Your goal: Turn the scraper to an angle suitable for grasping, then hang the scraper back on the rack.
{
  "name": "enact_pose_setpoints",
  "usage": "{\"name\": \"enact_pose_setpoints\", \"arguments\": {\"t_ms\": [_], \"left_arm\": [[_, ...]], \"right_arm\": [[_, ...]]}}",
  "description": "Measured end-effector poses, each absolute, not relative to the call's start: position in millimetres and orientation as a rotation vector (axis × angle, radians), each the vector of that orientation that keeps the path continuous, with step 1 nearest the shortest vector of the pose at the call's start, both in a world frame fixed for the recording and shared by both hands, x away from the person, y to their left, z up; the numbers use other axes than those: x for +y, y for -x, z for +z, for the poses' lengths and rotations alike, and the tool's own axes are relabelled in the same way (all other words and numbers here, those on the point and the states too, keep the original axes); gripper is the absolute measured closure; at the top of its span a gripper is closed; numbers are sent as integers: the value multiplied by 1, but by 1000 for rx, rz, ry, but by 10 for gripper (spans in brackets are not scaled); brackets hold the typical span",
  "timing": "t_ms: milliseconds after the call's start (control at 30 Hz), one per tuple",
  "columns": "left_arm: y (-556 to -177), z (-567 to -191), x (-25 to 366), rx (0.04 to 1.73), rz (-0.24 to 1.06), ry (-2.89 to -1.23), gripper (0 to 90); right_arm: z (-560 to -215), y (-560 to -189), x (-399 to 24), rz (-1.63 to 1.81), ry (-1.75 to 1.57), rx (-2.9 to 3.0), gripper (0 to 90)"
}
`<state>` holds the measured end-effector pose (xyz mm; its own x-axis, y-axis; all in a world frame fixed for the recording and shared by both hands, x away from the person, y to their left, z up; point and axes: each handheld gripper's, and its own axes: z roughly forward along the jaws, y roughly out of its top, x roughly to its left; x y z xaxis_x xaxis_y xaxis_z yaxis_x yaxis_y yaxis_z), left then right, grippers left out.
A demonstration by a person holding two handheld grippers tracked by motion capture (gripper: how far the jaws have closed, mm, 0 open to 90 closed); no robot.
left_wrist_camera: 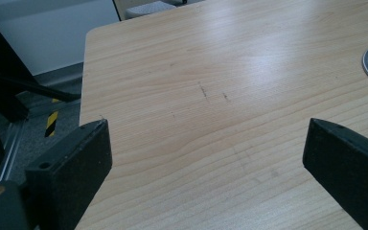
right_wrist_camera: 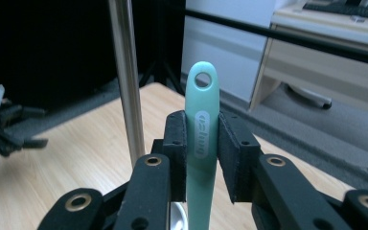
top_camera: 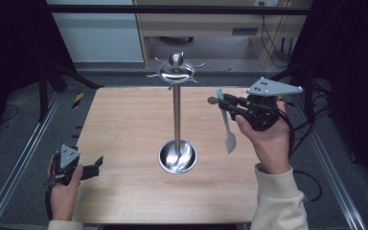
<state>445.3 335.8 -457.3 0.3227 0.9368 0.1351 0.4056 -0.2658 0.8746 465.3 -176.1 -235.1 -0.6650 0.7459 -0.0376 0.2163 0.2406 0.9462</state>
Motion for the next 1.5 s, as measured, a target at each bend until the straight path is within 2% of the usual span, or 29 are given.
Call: {"name": "enact_pose_setpoints", "arguments": {"t_ms": [1500], "left_arm": [[-445,-458,334,1181,874,-1844,26]], "right_arm": [[-220,-448,-149,1646,-739,1933,743]]}}
